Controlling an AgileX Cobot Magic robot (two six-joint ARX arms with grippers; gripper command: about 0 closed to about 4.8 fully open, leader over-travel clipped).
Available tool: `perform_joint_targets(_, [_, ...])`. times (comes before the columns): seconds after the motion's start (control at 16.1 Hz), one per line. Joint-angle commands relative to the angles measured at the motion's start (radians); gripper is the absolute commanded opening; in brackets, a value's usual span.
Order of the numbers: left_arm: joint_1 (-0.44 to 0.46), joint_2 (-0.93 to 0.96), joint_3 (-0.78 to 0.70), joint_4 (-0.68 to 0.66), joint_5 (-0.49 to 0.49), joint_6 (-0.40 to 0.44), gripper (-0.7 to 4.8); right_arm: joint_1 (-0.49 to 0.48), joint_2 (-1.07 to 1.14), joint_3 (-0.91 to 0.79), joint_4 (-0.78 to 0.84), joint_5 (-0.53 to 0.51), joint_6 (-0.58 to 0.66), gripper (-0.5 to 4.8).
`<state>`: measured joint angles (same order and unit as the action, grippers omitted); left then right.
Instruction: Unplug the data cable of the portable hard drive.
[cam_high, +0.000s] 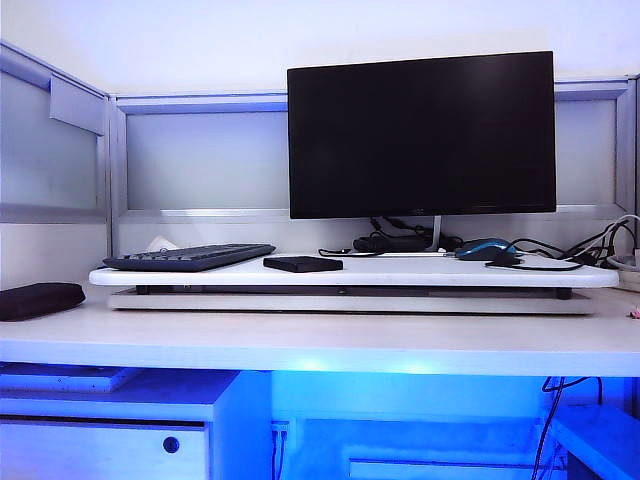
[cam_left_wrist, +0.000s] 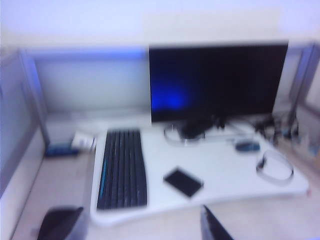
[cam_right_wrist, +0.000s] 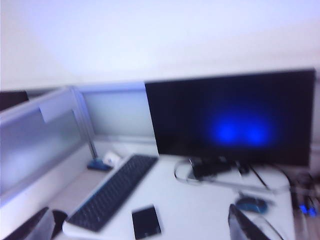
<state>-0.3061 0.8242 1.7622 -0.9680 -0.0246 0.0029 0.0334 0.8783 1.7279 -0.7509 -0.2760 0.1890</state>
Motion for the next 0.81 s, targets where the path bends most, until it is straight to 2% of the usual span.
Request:
perform_joint_targets(0.06, [0.0,-0.105,-0.064,-0.017,-0.02,-0.024,2.99,-0.001,-0.091,-0.074,-0.015,0.013,0.002,4.79])
perform_joint_targets(0.19, [0.0,-0.206,-0.142,-0.01,-0.029,-0.04,2.99,-0.002,-0.161,-0.127,-0.009,0.016,0.001,4.79])
perform_joint_targets(0.43, [0.0,-0.445,-0.454,0.075,-0.062,-0.048,2.97,-0.003,-0.286,-0.314,0.002,0.032,-0.007,4.79])
perform_joint_targets(0.81, [0.0,-0.753,-0.899,0.232,-0.058,-0.135,2.95,-0.003,-0.539,-0.736,0.161,0.034,-0.005,4.79])
